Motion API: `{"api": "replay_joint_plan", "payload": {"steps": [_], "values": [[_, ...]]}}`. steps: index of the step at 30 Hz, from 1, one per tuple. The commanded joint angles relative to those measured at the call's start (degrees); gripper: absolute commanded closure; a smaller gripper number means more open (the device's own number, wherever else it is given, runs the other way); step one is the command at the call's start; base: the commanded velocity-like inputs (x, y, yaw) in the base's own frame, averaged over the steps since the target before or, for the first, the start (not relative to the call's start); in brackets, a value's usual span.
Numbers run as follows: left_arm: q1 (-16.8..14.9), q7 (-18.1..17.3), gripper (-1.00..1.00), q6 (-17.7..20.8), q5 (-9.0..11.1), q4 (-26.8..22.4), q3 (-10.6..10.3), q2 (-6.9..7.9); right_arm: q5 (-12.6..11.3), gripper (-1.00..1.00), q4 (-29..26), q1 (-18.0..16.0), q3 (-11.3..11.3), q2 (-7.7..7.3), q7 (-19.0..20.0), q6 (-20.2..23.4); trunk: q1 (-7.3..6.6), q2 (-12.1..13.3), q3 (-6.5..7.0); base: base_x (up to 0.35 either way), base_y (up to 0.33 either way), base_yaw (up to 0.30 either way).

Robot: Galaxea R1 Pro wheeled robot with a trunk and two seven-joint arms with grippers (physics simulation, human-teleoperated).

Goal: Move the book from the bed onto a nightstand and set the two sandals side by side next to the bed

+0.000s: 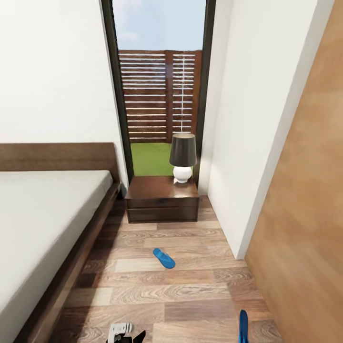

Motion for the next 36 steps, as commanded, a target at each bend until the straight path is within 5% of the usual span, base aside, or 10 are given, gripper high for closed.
{"api": "replay_joint_plan", "payload": {"steps": [1,36], "values": [[0.0,0.0,-1.0,-0.2,0.3,0.1,-0.2,0.04,-0.3,1.0,0.1,0.0,-0.1,-0.01,0.2,0.1,0.03,0.0,-0.05,0.325,-0.003,0.0],[0.0,0.0,-1.0,-0.2,0.3,0.1,-0.2,0.04,-0.3,1.0,0.1,0.0,-0.1,-0.01,0.2,0.1,0.03,0.0,-0.05,0.284,0.025,-0.008]]}}
